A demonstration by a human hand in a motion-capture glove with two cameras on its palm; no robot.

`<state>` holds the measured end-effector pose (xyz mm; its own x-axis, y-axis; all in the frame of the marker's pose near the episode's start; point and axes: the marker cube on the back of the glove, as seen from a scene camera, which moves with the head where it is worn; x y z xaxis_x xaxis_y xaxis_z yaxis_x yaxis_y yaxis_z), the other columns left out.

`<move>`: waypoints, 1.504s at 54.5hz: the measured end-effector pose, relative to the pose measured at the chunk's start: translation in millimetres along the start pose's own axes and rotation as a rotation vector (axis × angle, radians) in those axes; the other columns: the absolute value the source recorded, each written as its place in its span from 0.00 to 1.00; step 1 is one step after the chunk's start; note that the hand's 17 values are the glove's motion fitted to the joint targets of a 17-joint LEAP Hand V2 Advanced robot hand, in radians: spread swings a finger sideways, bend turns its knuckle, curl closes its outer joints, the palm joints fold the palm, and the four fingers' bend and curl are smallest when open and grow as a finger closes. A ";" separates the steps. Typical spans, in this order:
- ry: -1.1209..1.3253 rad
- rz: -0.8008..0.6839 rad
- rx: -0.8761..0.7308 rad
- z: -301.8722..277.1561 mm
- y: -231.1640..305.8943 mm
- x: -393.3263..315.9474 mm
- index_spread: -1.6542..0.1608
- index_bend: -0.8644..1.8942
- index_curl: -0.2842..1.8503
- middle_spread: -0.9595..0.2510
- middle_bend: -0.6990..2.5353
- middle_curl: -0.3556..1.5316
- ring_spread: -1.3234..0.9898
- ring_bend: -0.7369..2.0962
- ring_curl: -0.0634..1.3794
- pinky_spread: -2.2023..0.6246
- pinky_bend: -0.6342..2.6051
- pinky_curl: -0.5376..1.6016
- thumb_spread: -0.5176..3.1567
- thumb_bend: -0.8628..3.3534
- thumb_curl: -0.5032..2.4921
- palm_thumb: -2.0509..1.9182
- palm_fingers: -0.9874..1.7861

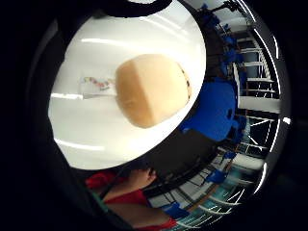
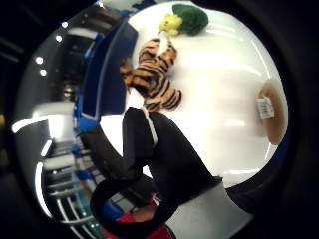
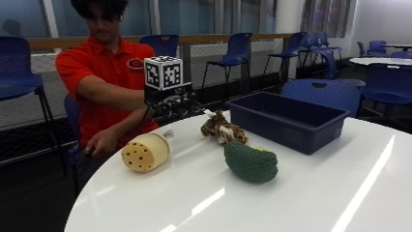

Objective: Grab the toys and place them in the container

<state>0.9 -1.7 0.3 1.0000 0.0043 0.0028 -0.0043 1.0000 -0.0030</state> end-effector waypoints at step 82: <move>-0.049 0.242 -0.099 79.4 -24.7 138.3 0.73 0.36 0.26 0.72 0.25 0.32 0.54 0.31 0.12 0.80 0.43 0.43 0.42 0.19 0.21 0.50 0.32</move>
<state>139.1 -25.5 80.1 0.9685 0.2459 0.0390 -0.2406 0.9647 -0.1069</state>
